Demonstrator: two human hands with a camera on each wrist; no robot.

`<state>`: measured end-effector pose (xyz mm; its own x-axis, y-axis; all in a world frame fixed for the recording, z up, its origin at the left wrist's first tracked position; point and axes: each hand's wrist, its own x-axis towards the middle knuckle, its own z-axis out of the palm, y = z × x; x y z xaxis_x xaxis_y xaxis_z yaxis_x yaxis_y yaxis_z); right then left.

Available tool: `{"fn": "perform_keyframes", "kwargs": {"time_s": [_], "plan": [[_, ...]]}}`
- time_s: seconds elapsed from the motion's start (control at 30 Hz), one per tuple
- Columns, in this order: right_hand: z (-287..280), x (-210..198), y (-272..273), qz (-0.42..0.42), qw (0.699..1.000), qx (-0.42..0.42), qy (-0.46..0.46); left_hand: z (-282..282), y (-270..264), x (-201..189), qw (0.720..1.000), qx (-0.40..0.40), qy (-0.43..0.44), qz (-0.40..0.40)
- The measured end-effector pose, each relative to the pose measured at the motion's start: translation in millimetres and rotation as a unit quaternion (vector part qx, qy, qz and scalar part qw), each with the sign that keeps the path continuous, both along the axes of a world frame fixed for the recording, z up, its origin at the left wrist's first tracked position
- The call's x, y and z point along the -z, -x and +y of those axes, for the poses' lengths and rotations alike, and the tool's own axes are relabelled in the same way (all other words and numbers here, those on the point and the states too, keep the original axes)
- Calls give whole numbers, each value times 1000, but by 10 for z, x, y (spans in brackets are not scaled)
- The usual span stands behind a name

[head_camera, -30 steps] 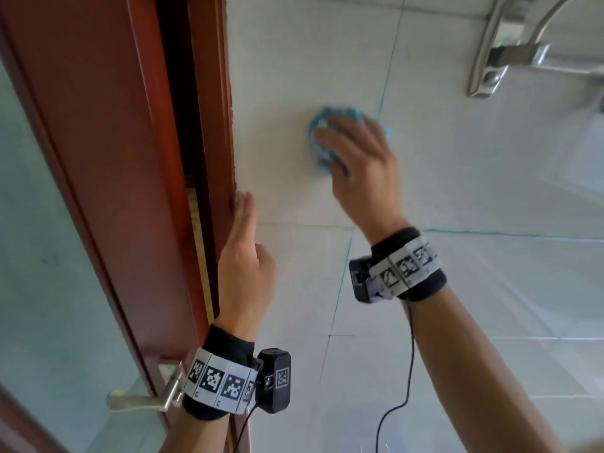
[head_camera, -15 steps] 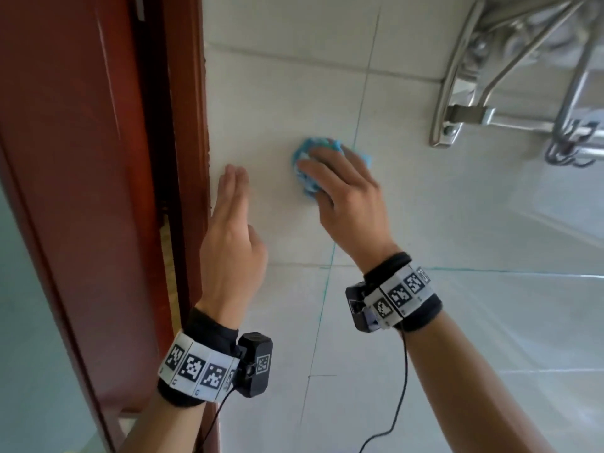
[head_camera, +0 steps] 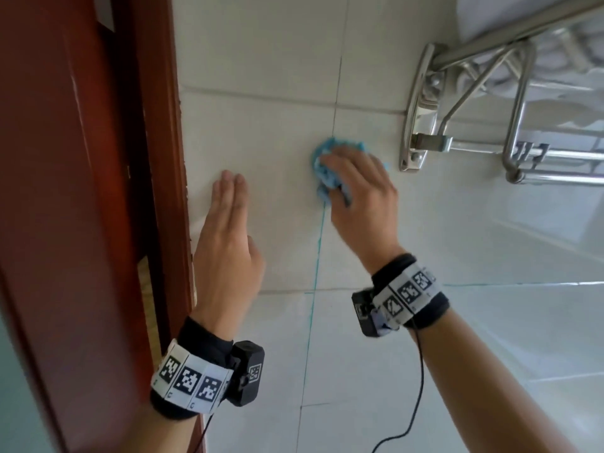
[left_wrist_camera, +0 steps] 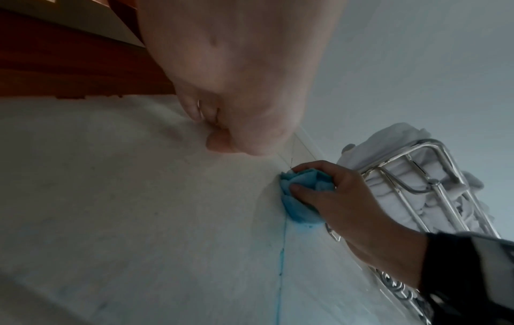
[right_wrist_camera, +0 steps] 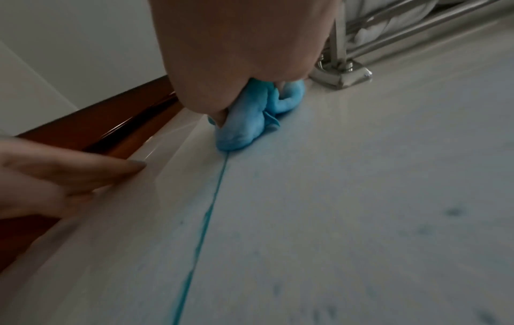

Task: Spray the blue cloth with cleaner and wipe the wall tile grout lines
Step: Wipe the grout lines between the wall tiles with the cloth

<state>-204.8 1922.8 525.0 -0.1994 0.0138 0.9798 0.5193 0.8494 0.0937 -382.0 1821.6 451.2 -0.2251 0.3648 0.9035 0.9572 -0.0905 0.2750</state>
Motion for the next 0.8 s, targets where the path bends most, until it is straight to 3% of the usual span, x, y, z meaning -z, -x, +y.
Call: {"fn": "perform_keyframes", "kwargs": {"time_s": [0.07,0.13,0.23,0.3,0.4,0.6,0.7,0.8], "plan": [[-40,47,-59,-56,998,-4,0,-2,40,12,1000,-10,1,24],[-38,-157,-111,-68,998,0,6,-11,91,27,999,-19,3,46],[63,-621,-144,24,1000,-4,-3,-37,146,41,997,-27,21,69],[116,-720,-122,57,998,-5,-8,-64,165,38,996,-26,32,74],[117,-395,-27,56,998,25,-10,-99,225,41,996,-17,39,79],[5,704,-13,10,998,60,-11,-172,298,125,994,-11,62,91],[-85,673,-49,-21,997,71,-1,-205,283,179,993,-6,72,88],[-166,259,-19,-5,997,70,20,-206,276,204,993,-1,74,87]]}}
